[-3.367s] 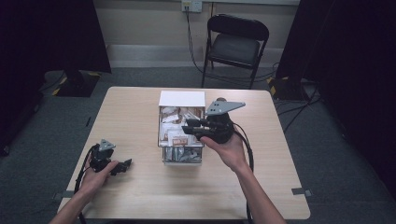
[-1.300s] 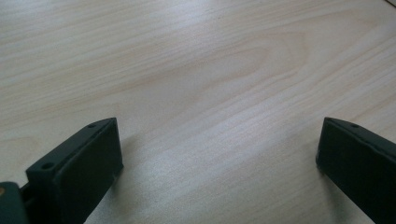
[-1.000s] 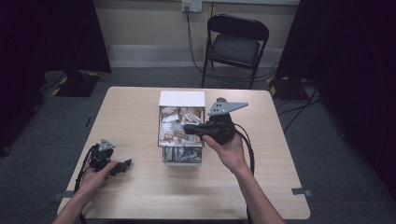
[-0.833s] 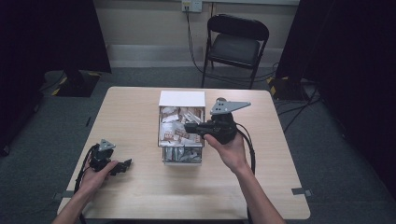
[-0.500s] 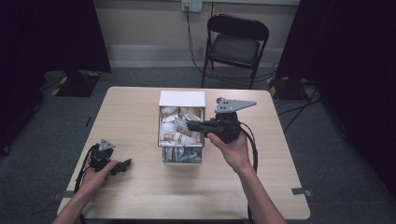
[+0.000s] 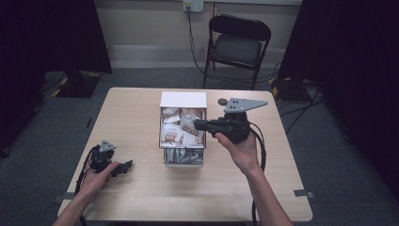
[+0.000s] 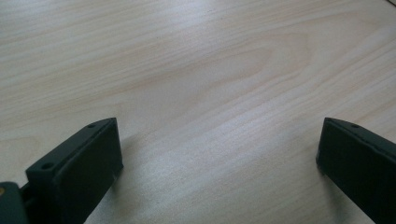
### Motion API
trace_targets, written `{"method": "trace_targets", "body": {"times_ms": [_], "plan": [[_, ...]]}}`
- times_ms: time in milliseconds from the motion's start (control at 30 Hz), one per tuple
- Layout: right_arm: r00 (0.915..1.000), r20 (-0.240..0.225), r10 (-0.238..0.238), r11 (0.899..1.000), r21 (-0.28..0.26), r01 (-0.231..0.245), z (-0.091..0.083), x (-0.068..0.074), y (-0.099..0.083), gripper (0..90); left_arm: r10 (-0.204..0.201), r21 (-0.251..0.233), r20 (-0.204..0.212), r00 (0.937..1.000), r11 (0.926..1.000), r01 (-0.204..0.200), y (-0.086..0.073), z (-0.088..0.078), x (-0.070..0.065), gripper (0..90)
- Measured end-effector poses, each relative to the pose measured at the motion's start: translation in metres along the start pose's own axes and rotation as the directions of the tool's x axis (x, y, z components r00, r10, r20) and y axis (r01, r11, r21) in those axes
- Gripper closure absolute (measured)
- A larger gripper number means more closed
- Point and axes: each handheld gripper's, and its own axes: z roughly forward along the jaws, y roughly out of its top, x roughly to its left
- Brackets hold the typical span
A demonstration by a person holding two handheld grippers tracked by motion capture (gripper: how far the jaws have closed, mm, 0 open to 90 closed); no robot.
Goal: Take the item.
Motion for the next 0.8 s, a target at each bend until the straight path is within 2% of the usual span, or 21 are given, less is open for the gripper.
{"method": "trace_targets", "body": {"times_ms": [333, 800], "plan": [[0.9997, 0.019, -0.015, 1.000, -0.019, 0.016, -0.014, 0.001, -0.003, 90.0, 0.000, 0.000, 0.000, 1.0000, 1.0000, 0.000, 0.000, 0.000, 0.000, 0.0], [0.9980, 0.062, 0.001, 1.000, -0.017, 0.001, -0.040, -0.003, -0.009, 90.0, 0.000, -0.001, 0.000, 1.0000, 1.0000, 0.000, 0.000, 0.000, 0.000, 0.0]]}}
